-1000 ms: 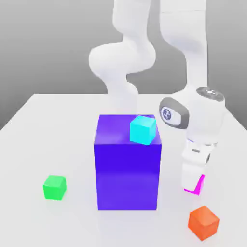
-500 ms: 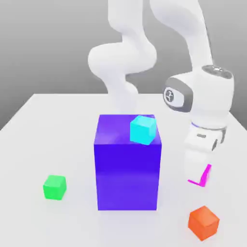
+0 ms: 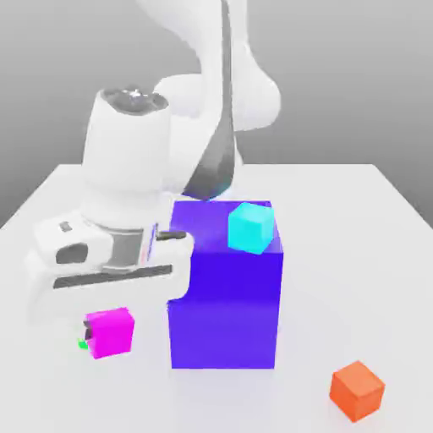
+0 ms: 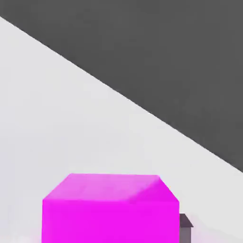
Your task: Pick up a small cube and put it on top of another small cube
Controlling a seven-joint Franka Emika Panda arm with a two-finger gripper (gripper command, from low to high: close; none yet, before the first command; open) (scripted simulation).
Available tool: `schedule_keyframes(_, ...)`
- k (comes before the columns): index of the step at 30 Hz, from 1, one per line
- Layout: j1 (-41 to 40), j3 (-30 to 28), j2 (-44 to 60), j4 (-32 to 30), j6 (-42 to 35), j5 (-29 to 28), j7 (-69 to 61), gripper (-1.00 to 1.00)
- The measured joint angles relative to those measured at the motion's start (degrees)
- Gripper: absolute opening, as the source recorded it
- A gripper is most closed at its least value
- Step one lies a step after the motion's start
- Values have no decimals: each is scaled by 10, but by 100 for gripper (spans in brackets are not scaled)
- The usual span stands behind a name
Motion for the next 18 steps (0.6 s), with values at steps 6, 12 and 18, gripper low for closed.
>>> schedule_keyframes(6,-36,-27,-78,-115,-8,101,-66,-100)
schedule_keyframes(12,-16,-44,-38,-141,42,192,-126,-100)
schedule_keyframes(18,-29,-6,48,-138,116,303,-205,100)
